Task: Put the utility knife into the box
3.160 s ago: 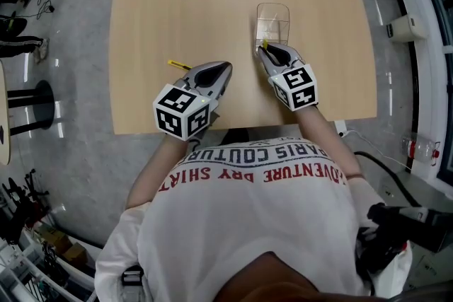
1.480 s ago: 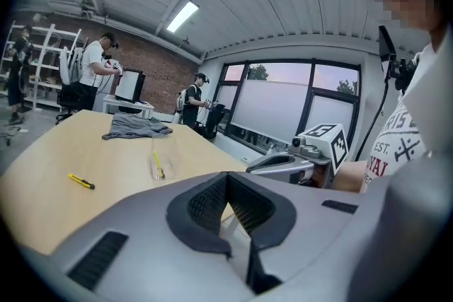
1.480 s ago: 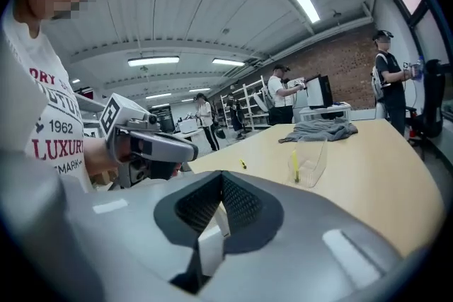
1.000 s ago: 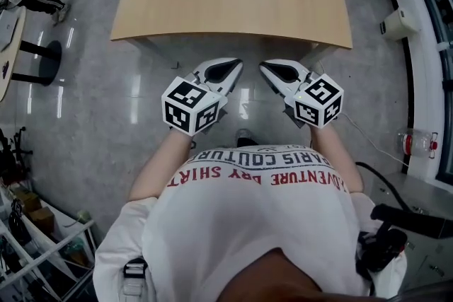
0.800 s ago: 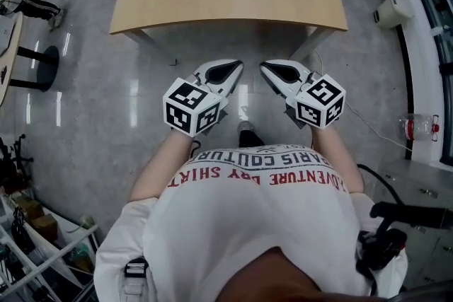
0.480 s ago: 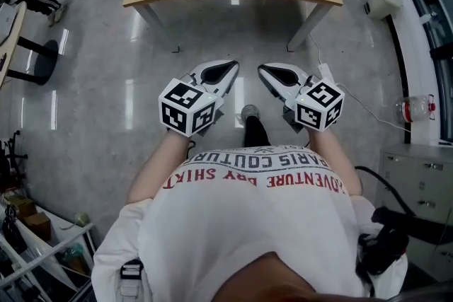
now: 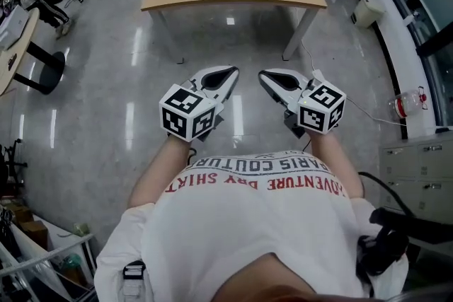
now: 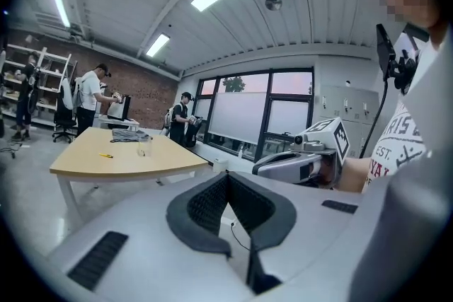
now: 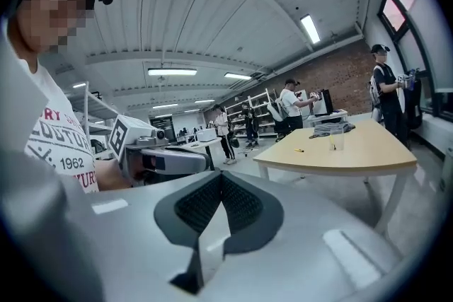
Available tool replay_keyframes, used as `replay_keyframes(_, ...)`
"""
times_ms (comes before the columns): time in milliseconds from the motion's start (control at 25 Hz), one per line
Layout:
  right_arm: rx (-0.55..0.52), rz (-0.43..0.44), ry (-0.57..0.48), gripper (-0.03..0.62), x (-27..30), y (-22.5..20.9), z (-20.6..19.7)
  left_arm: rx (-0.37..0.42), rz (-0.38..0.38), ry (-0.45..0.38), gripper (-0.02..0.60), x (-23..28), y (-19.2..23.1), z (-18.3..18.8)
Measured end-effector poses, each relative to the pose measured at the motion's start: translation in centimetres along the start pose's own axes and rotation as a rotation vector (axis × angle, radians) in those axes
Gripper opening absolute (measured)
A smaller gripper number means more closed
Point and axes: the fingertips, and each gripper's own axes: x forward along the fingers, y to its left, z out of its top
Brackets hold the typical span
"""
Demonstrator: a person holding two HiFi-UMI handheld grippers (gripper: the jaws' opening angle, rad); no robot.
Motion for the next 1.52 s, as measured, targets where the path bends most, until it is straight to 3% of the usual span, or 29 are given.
replay_keyframes(480, -0.026, -0.001, 0.009, 0.002, -11.1, 4.0, -2.2, 0.025, -0.014, 0.009, 0.002, 0.0, -12.6, -1.1)
replay_keyframes(720, -0.038, 0.006, -0.007, 0.002, -14.9, 5.4, -2.3, 0.047, -0.002, -0.006, 0.002, -0.4, -16.8, -1.1)
replay_keyframes(1520, -0.040, 0.026, -0.046, 0.002, -17.5, 5.9, -2.5, 0.074, -0.002, -0.007, 0.002, 0.4, -19.8, -1.4)
